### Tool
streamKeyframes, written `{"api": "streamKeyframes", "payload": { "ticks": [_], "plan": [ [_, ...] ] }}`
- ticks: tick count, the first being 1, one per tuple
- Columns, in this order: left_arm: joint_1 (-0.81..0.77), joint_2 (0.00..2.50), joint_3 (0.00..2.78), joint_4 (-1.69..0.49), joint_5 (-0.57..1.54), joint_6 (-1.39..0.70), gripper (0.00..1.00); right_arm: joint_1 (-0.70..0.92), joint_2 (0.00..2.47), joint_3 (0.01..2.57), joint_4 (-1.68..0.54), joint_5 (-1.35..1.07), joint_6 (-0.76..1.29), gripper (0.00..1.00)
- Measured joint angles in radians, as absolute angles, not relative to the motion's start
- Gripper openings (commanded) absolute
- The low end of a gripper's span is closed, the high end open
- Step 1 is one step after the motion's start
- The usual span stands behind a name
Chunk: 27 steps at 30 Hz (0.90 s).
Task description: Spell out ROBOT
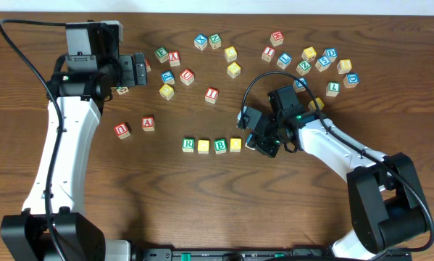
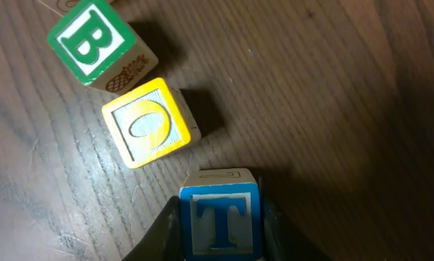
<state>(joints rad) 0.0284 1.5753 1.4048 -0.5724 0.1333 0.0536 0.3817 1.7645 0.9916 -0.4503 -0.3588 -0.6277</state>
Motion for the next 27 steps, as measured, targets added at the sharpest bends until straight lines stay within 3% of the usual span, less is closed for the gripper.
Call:
{"api": "streamKeyframes", "payload": {
  "ticks": [9, 14, 27],
  "plan": [
    [0.028, 1.575, 1.405, -0.572, 0.133, 0.054, 0.98, 0.382, 1.765, 0.961, -0.369, -0.342, -0.53, 0.16],
    [0.028, 1.575, 1.405, -0.572, 0.133, 0.054, 0.98, 0.381, 1.765, 0.958, -0.348, -0.334, -0.478, 0.24],
    [0.028, 1.575, 1.405, -0.572, 0.133, 0.054, 0.98, 0.382, 1.765, 0.955, -0.343, -0.315, -0.372, 0.24]
  ]
}}
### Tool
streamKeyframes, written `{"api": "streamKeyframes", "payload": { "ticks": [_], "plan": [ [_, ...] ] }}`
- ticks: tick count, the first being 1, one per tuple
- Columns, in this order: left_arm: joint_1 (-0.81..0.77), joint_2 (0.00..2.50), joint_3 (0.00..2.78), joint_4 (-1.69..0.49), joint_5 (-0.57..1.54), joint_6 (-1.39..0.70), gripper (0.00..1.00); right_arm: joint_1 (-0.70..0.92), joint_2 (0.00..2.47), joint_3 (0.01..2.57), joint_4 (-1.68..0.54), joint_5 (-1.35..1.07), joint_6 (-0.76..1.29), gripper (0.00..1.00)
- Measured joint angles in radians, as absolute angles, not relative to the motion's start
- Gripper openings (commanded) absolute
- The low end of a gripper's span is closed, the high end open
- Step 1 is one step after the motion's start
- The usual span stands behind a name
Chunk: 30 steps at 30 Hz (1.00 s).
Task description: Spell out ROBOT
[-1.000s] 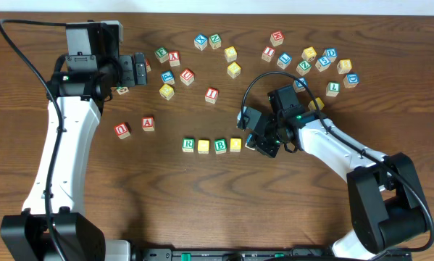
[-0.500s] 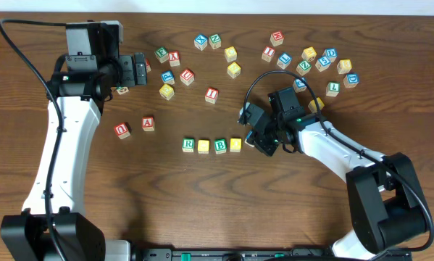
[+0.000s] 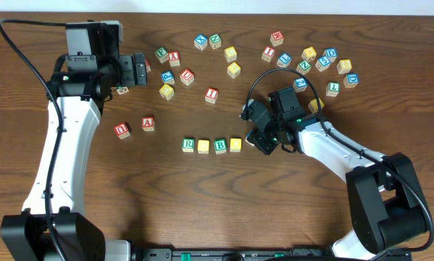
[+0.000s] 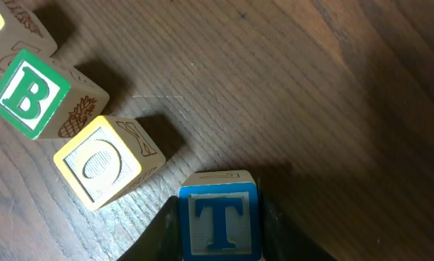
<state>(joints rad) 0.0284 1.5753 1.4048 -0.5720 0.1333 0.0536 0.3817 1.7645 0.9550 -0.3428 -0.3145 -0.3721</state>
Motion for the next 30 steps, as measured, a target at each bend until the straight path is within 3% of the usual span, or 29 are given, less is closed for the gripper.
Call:
{"api": "streamKeyframes", "payload": {
  "ticks": [5, 7, 8, 9, 10, 30],
  "plan": [
    [0.028, 1.575, 1.405, -0.572, 0.133, 0.054, 0.98, 0.383, 1.765, 0.955, -0.344, -0.312, -0.348, 0.26],
    [0.028, 1.575, 1.405, -0.572, 0.133, 0.054, 0.98, 0.387, 1.765, 0.955, -0.346, -0.305, -0.334, 0.49],
    [0.028, 1.575, 1.405, -0.572, 0.133, 0.054, 0.98, 0.39, 1.765, 0.955, -0.35, -0.297, -0.329, 0.64],
    [0.028, 1.575, 1.405, -0.572, 0.133, 0.054, 0.98, 0.393, 1.765, 0.952, -0.352, -0.292, -0.324, 0.89],
    [0.028, 1.575, 1.405, -0.572, 0.133, 0.054, 0.98, 0.396, 1.765, 0.951, -0.351, -0.288, -0.325, 0.99],
    [0.028, 1.575, 1.405, -0.572, 0.133, 0.054, 0.98, 0.4, 1.765, 0.95, -0.339, -0.271, -0.324, 0.99]
  ]
}}
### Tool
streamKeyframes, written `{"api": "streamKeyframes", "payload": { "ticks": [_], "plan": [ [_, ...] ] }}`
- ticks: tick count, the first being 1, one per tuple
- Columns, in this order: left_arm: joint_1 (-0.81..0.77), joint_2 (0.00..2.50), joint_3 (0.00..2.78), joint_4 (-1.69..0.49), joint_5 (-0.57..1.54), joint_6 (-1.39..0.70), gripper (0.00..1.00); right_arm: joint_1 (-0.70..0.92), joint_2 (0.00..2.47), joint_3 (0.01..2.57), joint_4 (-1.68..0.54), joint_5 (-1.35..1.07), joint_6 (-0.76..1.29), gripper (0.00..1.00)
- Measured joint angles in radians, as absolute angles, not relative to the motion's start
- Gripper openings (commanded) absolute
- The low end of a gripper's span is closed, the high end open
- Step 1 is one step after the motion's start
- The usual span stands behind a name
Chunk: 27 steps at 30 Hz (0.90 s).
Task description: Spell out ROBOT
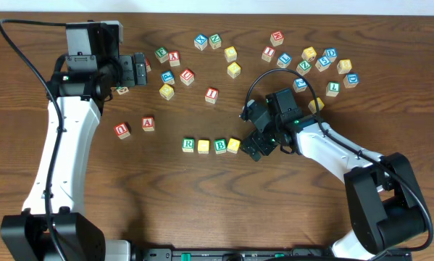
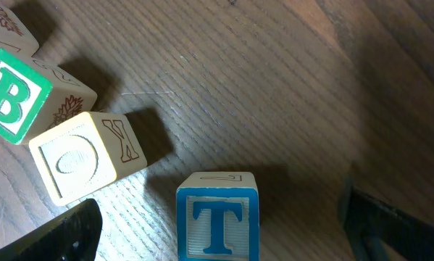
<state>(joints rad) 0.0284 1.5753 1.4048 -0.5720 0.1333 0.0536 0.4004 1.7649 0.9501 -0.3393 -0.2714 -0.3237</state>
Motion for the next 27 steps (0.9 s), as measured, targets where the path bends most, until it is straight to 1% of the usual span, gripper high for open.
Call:
{"api": "streamKeyframes", "payload": {
  "ticks": [11, 20, 27],
  "plan": [
    [0.028, 1.575, 1.405, -0.572, 0.133, 0.054, 0.98, 0.4, 1.765, 0.95, -0.342, -0.271, -0.324, 0.99],
    [0.028, 1.575, 1.405, -0.572, 0.133, 0.054, 0.98, 0.4, 1.762, 0.975, -0.409, -0.269, -0.321, 0.99],
    [0.028, 1.575, 1.405, -0.572, 0.133, 0.054, 0.98, 0.4, 1.666, 0.999, -0.401, -0.268, -0.321, 0.99]
  ]
}}
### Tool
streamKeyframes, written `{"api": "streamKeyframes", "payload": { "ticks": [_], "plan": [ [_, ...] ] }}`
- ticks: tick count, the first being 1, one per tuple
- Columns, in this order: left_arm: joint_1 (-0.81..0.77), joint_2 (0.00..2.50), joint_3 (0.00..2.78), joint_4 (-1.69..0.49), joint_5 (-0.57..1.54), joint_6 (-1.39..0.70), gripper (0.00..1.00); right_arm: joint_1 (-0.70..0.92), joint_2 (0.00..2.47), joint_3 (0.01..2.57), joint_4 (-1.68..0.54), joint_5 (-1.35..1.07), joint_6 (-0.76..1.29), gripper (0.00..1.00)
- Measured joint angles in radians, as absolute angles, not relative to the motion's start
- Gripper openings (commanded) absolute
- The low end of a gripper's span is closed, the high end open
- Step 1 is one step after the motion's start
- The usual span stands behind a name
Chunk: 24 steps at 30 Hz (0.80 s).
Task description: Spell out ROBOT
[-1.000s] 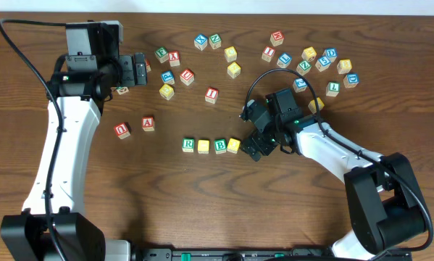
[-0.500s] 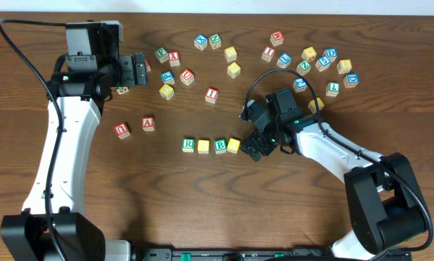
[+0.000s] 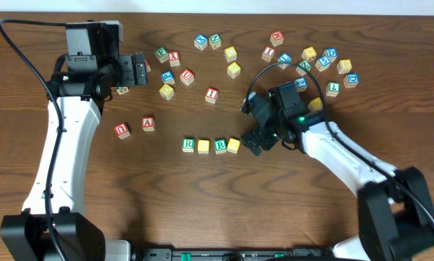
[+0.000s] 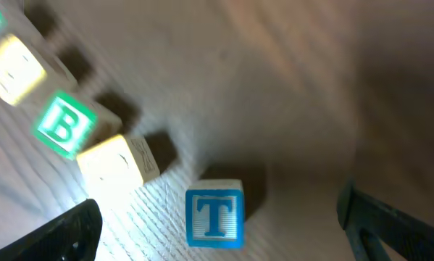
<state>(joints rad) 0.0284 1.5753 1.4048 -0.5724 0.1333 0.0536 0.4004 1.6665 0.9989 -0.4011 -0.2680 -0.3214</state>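
Note:
On the wooden table (image 3: 202,203) stands a row of blocks: green R (image 3: 188,145), yellow O (image 3: 203,146), green B (image 3: 220,146) and a second yellow O (image 3: 234,145). In the right wrist view a blue T block (image 4: 215,216) rests on the table just right of that yellow O (image 4: 119,163), slightly askew from the line. My right gripper (image 4: 218,228) hangs above the T, open, its fingers (image 4: 64,232) wide on either side and not touching it. From overhead the right gripper (image 3: 254,142) covers the T. The left gripper (image 3: 138,69) stays at the back left.
Several loose letter blocks lie scattered along the back (image 3: 303,61). A red I block (image 3: 211,93) sits mid-table. Red U (image 3: 122,130) and A (image 3: 148,122) blocks lie left of the row. Another block (image 3: 122,90) lies by the left gripper.
The right gripper, still open, has moved up away from the T block, which now looks smaller between the fingers. The T stays on the table beside the yellow O. The left arm is unchanged.
The right gripper was first shut on the blue T, low beside the row's last yellow O. It still held the T there a moment later. Then it stood open with the T on the table, and now it is higher above it.

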Motion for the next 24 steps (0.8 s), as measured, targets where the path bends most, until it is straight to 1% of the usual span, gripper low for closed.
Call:
{"api": "streamKeyframes", "payload": {
  "ticks": [5, 13, 14, 16, 17, 18, 19, 22, 24],
  "plan": [
    [0.028, 1.575, 1.405, -0.572, 0.133, 0.054, 0.98, 0.4, 1.588, 1.007, -0.406, -0.28, -0.321, 0.99],
    [0.028, 1.575, 1.405, -0.572, 0.133, 0.054, 0.98, 0.4, 1.583, 1.007, -0.326, -0.289, -0.337, 0.99],
    [0.028, 1.575, 1.405, -0.572, 0.133, 0.054, 0.98, 0.4, 1.583, 1.007, -0.316, -0.288, -0.345, 0.97],
    [0.028, 1.575, 1.405, -0.572, 0.133, 0.054, 0.98, 0.397, 1.583, 1.007, -0.295, -0.284, -0.359, 0.87],
    [0.028, 1.575, 1.405, -0.572, 0.133, 0.054, 0.98, 0.393, 1.583, 1.007, -0.285, -0.276, -0.361, 0.78],
    [0.028, 1.575, 1.405, -0.572, 0.133, 0.054, 0.98, 0.389, 1.583, 1.007, -0.279, -0.268, -0.366, 0.72],
    [0.028, 1.575, 1.405, -0.572, 0.133, 0.054, 0.98, 0.38, 1.585, 1.007, -0.273, -0.257, -0.365, 0.71],
    [0.028, 1.575, 1.405, -0.572, 0.133, 0.054, 0.98, 0.34, 1.612, 1.008, -0.265, -0.208, -0.348, 0.73],
    [0.028, 1.575, 1.405, -0.572, 0.133, 0.054, 0.98, 0.319, 1.632, 1.008, -0.266, -0.192, -0.341, 0.72]
  ]
}}
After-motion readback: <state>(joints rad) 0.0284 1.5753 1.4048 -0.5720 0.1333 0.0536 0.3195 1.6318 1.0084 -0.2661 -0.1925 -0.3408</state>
